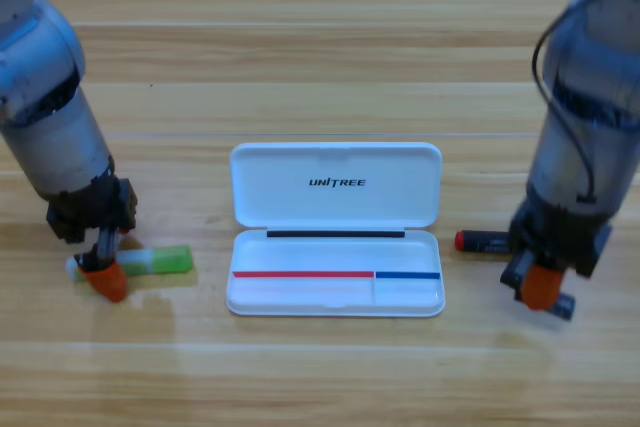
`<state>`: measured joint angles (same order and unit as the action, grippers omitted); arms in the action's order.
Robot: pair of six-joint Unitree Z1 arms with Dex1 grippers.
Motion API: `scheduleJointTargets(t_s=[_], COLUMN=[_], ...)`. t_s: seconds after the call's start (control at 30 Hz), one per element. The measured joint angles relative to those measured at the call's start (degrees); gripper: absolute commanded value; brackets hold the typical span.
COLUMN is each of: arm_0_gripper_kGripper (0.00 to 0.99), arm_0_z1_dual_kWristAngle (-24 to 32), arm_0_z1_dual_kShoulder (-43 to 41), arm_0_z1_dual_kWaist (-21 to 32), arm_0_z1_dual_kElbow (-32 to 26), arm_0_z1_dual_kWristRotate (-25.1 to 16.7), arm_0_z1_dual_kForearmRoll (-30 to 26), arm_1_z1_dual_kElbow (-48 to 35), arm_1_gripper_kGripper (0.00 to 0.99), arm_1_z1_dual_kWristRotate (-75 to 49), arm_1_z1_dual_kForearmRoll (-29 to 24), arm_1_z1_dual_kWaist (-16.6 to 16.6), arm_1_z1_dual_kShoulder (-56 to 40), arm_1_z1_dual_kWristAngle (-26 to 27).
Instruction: Clean up eraser and pencils
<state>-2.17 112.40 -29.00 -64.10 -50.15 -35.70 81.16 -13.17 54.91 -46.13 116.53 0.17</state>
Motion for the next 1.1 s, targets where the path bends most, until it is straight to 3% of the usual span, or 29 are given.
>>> scheduleJointTargets(t_s=[0.13,0.27,0.57,1.1], arm_0_gripper_kGripper=[0.365,0.005,0.000,0.000], arm_0_z1_dual_kWristAngle=[0.47,1.33,1.78,1.72], arm_0_z1_dual_kShoulder=[-0.76,-1.26,-1.39,-6.66], arm_0_z1_dual_kWaist=[0.00,0.00,0.00,0.06], arm_0_z1_dual_kElbow=[1.84,3.01,3.10,2.91], arm_0_z1_dual_kWristRotate=[0.00,-1.25,-2.49,-3.37], arm_0_z1_dual_kForearmRoll=[1.78,3.99,4.21,-1.42], arm_1_z1_dual_kElbow=[5.81,11.34,21.31,22.27], arm_1_gripper_kGripper=[0.000,0.000,0.000,0.000], arm_1_z1_dual_kWristRotate=[-11.09,-18.02,-24.70,-25.03], arm_1_z1_dual_kForearmRoll=[3.60,3.72,3.72,3.73], arm_1_z1_dual_kWaist=[-1.69,-4.29,-7.70,-8.11], arm_1_z1_dual_kShoulder=[-2.03,-2.28,4.28,10.29], arm_1_z1_dual_kWristAngle=[-0.33,-0.42,-0.04,-1.82])
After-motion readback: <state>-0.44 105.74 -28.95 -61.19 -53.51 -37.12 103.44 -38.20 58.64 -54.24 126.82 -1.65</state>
